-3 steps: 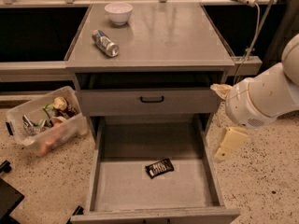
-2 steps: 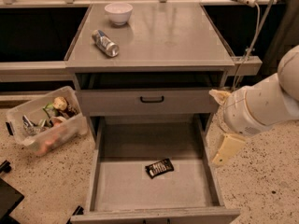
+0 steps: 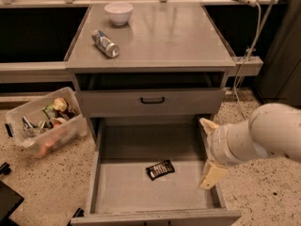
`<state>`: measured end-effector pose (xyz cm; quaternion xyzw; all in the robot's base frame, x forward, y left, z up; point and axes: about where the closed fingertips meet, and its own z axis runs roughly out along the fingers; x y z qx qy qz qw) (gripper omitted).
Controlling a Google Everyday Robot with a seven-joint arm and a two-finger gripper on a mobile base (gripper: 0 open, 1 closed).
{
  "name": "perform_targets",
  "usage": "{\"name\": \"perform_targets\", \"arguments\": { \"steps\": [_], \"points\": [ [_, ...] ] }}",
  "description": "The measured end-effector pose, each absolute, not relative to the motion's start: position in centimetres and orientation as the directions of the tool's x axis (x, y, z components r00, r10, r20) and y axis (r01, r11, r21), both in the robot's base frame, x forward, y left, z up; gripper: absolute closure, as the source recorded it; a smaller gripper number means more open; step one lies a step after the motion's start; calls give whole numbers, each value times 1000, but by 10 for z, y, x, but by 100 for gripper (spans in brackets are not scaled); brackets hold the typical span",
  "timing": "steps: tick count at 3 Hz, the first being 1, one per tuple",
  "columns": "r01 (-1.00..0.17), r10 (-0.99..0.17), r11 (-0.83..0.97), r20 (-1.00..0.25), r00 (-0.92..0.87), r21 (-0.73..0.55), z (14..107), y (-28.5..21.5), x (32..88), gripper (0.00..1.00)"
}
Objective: Pick rxbar chocolate from middle drawer and place on counter
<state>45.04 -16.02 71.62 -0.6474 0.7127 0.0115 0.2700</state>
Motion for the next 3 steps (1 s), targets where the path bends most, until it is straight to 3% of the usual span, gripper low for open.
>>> {"name": "perform_targets", "arguments": {
  "steps": [2,3],
  "points": [
    [-945,-893,129,-449,21,-301,615,-123,473,0],
    [-945,-893,129,-449,21,-301,615,-123,473,0]
  ]
}}
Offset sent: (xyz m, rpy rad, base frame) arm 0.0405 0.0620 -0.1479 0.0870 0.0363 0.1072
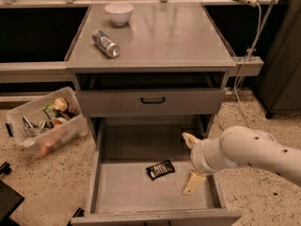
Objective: Pick rxbar chocolate from middle drawer and place on counter
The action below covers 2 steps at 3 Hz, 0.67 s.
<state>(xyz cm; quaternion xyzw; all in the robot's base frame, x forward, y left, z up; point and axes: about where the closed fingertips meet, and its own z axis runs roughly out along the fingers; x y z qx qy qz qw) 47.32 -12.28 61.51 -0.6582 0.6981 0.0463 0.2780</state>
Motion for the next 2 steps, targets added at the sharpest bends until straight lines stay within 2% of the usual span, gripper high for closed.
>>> {"name": "perform_targets", "arguments": {
  "steps": [2],
  "points": [
    [-944,-884,101,-464,60,-313,567,-106,490,0]
  ]
}}
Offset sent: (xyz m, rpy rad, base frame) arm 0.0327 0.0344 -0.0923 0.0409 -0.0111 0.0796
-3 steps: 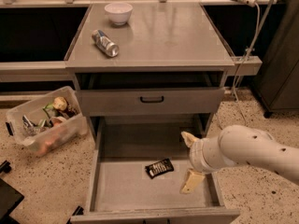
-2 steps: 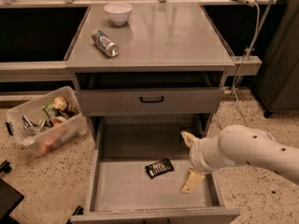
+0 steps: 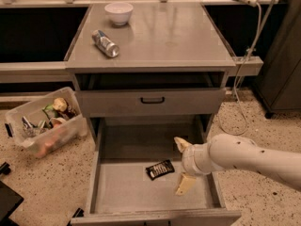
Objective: Pick rxbar chocolate from middle drawer and place on counter
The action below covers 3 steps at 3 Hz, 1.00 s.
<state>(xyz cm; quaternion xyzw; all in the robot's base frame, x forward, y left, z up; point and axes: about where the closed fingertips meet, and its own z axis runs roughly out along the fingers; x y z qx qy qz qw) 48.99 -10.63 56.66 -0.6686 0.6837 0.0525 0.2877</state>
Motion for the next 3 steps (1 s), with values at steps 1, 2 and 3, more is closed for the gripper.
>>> {"name": "perform_targets", "arguments": {
  "steps": [1,2,3],
  "points": [
    [-949,-873,67,-479,94,-308,536,-91,504,0],
    [-957,-861,44,-496,109,-288,506,-81,519,0],
    [-965,-847,38,-521,107,-259,475,-76,537,0]
  ]
}}
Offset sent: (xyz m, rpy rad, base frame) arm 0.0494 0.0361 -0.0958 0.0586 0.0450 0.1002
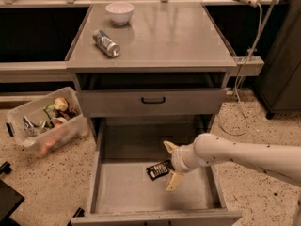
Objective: Pick rxbar chocolate from middle drawer and place on counter
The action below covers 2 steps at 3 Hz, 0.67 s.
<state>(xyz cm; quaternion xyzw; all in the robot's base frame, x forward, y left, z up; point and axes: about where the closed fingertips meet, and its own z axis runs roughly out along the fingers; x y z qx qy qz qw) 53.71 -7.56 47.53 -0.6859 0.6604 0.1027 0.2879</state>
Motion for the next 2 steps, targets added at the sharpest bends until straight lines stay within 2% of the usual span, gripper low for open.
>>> {"name": "perform_targets", "arguments": {
  "steps": [2],
  "points": [
    [-974,-824,49,-560,87,-222,441,-64,558,0]
  ]
}}
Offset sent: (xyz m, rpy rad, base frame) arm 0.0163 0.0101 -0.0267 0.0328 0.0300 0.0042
